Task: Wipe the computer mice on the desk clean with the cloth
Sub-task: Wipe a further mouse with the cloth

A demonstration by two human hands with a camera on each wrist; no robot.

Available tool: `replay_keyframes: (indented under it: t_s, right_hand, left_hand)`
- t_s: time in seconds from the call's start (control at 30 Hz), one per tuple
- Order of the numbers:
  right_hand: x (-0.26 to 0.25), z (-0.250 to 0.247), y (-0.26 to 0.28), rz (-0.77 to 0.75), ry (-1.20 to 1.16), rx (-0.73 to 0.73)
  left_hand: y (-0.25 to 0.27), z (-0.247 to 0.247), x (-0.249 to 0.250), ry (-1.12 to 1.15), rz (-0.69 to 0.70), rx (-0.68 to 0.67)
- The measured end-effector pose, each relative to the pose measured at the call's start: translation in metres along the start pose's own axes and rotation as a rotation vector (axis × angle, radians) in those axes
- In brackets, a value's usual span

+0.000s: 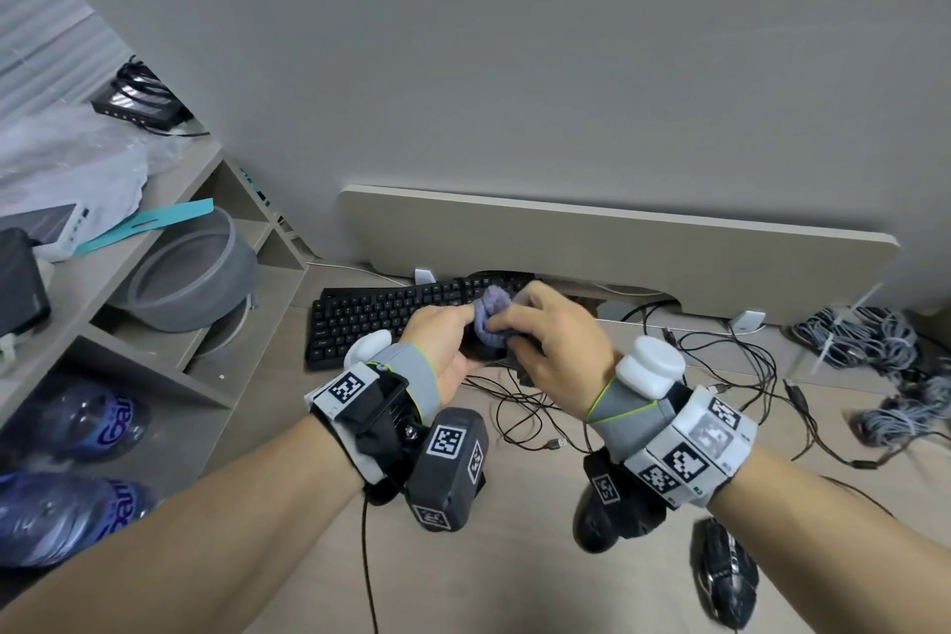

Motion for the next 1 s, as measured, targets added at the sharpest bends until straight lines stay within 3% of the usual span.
replay_keyframes:
  t_s: [0.1,0.23,0.4,0.57,0.8,1.0]
  right_hand:
    - [0.003,0.008,0.009,-0.034,-0.027,-0.066]
    - [0.03,0.0,-0.003,0.132,-0.078,0.027]
    - [-0.002,0.01,0.012,-0.038,-0.04,-0.063]
    - [0.004,-0.001,0.005,0.007,0.017,0.034]
    - [-0.022,0.016,0.019,-0.2,0.419,-0.221]
    - [-0.003,0.009,0.027,-0.156,0.213,-0.109]
  left_hand:
    - [-0.001,-0.004,0.003,-0.028,0.016,0.043]
    - [0.002,-0.002,-0.002,-0.099,0.034,0.035]
    - [-0.002,0.001,0.0,-0.114,0.044,0.056]
    - [0.0,0.003,0.0,0.001,0.006,0.053]
    - [0.0,-0.007,-0.009,-0.096,-0.064,0.08]
    - [0.006,-0.008,-0.003,-0.093,-0.033,0.077]
Point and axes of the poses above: each hand's wrist, its own y-axis away from the middle knuckle, its own z-axis out of the palm, x = y × z, the point moved 6 cm from there along -y, towards the middle knuckle, and after that the axes turned 13 degrees about y, right-handed, at the moved point
